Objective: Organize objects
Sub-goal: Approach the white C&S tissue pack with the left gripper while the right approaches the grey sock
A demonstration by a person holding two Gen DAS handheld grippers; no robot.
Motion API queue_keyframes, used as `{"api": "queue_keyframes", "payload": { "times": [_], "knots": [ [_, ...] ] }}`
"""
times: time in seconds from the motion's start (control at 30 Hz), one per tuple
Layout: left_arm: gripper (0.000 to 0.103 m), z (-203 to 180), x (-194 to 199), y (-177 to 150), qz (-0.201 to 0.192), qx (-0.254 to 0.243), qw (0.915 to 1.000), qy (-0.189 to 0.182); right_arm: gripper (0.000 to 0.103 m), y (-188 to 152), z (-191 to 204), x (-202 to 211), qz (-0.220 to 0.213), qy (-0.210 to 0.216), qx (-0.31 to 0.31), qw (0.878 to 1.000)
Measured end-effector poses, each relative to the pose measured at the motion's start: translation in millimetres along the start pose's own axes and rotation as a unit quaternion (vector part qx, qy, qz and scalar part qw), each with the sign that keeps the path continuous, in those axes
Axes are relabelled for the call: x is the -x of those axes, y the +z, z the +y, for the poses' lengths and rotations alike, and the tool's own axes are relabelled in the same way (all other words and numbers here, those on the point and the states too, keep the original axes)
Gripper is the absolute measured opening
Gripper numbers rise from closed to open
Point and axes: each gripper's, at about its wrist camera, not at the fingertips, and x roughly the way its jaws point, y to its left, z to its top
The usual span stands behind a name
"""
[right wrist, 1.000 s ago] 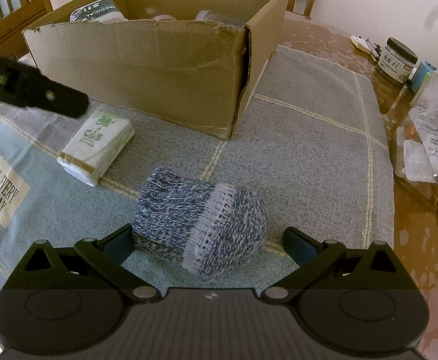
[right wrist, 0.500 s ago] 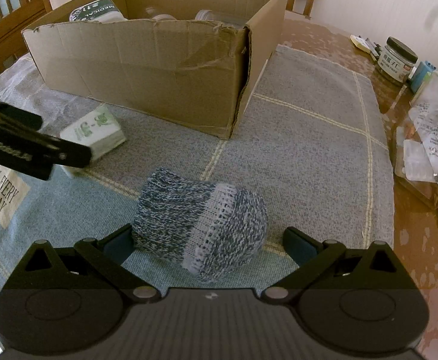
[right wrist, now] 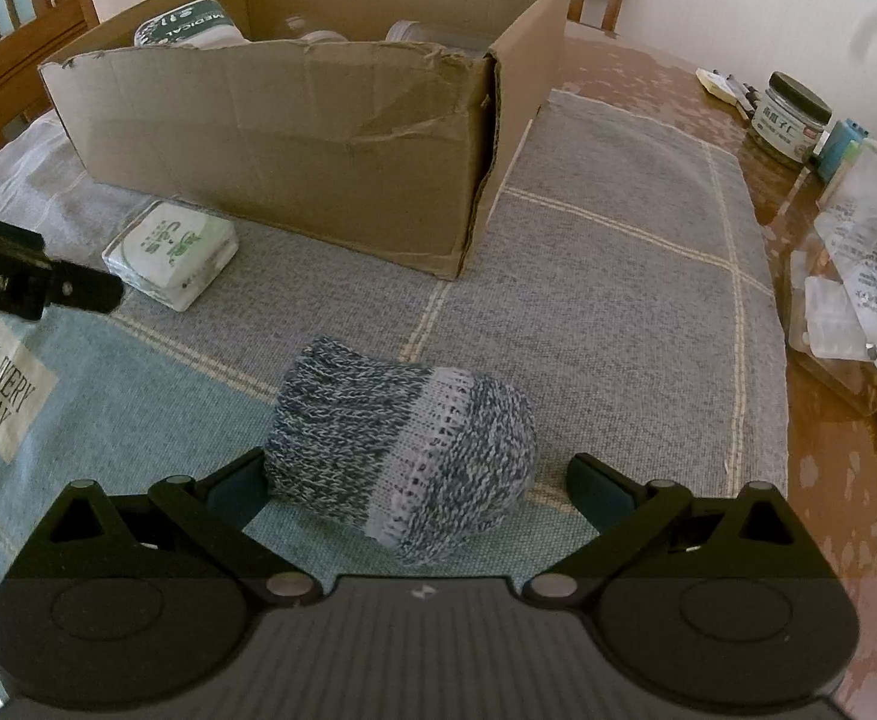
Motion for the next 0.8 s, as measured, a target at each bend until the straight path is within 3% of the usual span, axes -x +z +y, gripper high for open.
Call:
{"api": "queue_keyframes", "payload": {
  "times": [0.13, 0.33, 0.53, 0.8],
  "knots": [
    [0.101, -22.5, -7.8, 2.1, 0.003, -0.023, 0.9996, -0.015, 0.103, 0.3, -0.3, 0.0, 0.001, 0.000, 0.000, 1.000],
    [0.101, -37.8, -20.0, 5.3, -0.007, -0.056, 0.9984, 0.004, 0.103, -0.4, 2.1, 3.0, 0.018, -0.002, -0.005, 1.000],
    [0.101, -38.7, -24.2, 13.7, -0.018, -0.049, 0.9986, 0.008, 0.103, -3.9, 6.7, 4.6, 0.016, 0.000, -0.004, 1.000],
    [0.089, -40.7, -21.0, 16.7, -0.019, -0.052, 0.9985, 0.005, 0.103, 6.3, 6.4, -0.9, 0.017, -0.006, -0.019, 1.000]
  ]
}}
